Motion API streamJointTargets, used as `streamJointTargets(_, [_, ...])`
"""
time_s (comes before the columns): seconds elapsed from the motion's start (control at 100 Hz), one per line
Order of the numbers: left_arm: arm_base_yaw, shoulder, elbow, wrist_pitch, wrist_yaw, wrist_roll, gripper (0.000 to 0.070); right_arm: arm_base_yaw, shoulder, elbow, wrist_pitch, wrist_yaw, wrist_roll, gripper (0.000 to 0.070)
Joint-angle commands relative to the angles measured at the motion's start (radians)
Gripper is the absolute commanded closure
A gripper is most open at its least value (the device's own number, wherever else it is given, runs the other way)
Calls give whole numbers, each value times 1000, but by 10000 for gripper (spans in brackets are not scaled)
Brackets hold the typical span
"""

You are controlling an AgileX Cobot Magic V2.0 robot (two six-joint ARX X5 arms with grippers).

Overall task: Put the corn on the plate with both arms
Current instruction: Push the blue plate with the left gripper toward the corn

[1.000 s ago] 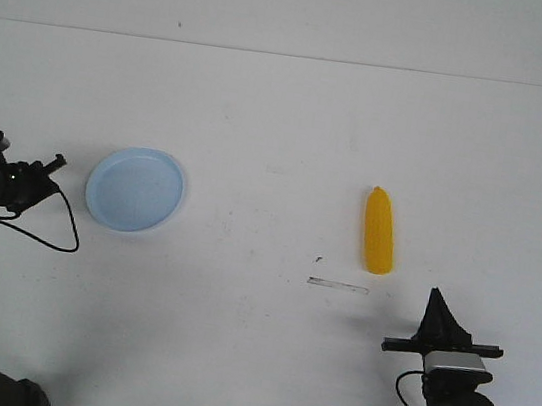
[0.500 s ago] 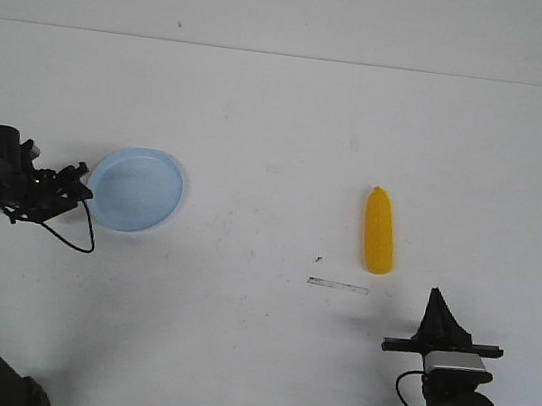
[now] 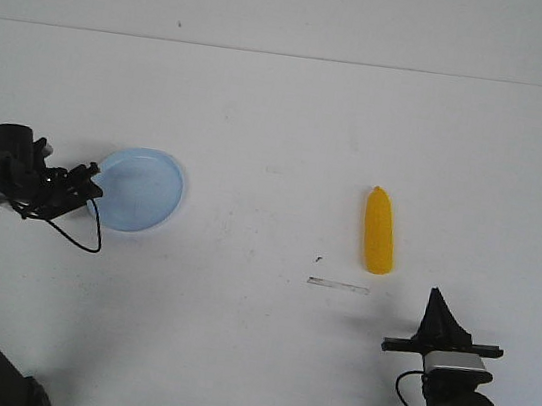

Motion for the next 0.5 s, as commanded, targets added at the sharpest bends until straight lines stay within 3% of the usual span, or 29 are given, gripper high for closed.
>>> streamJointTargets(0.0, [-3,36,16,6,0,11,462,2,1,-1,11,0,-2,690])
streamJointTargets(0.17, [-17,49,16,16,-2,10,477,2,1,-1,11,0,-2,690])
streamJointTargets(0.32, [-22,49,16,26,-2,10,665,2,1,-1,11,0,-2,690])
streamJointTargets(0.38, [-24,49,16,26,-2,10,700,2,1,-1,11,0,-2,690])
streamJointTargets(0.49, [-30,49,16,26,-2,5,699,2,1,-1,11,0,-2,690])
